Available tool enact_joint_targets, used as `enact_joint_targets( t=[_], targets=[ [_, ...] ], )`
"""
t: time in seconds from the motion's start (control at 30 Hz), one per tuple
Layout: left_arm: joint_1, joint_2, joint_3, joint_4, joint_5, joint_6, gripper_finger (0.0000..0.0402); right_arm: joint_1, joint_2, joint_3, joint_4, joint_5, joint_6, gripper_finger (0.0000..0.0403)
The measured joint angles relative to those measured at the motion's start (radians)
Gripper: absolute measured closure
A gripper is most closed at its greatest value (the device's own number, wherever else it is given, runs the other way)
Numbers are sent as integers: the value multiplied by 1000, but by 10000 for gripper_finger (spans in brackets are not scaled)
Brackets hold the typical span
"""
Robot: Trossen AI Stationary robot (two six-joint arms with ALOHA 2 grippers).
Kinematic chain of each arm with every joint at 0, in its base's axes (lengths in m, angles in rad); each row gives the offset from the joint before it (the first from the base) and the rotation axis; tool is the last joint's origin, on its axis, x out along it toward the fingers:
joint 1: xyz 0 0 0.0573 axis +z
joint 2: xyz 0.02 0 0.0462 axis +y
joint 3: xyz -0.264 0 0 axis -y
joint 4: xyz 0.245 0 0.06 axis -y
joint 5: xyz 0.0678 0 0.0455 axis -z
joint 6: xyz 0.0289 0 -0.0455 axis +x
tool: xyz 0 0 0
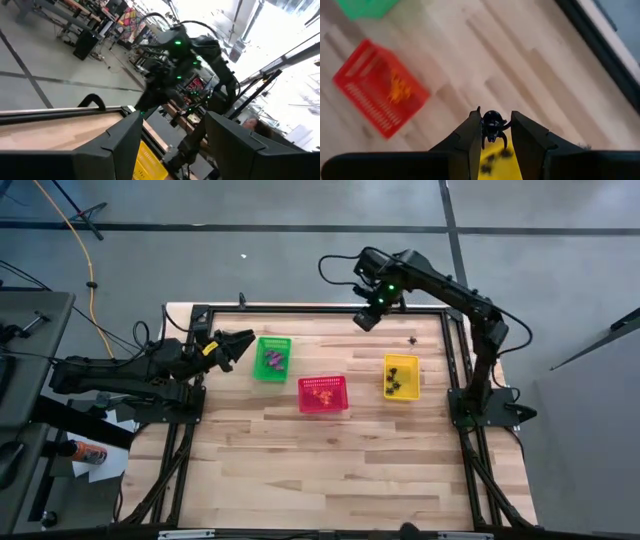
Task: Sort Halloween decoration
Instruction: Put the black spider toy into the yellow bin
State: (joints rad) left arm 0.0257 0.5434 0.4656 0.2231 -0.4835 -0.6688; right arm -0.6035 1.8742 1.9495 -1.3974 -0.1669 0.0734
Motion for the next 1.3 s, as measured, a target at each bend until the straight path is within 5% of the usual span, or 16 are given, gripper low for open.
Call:
enact_joint_targets(
  t=[0.2,0.47,0.67,1.3],
  targets=[
    [0,0,0,-46,2,-9,195,89,-95,0,-42,11,89,310],
    [0,0,0,-112,2,45,195,275,-177,0,-44,189,287,310],
    [0,0,0,-105,2,21,195,344,-186,0,-70,219,369,310],
    [0,0,0,-107,10,15,195,393,-197,-1,-148,290,259,310]
  ],
)
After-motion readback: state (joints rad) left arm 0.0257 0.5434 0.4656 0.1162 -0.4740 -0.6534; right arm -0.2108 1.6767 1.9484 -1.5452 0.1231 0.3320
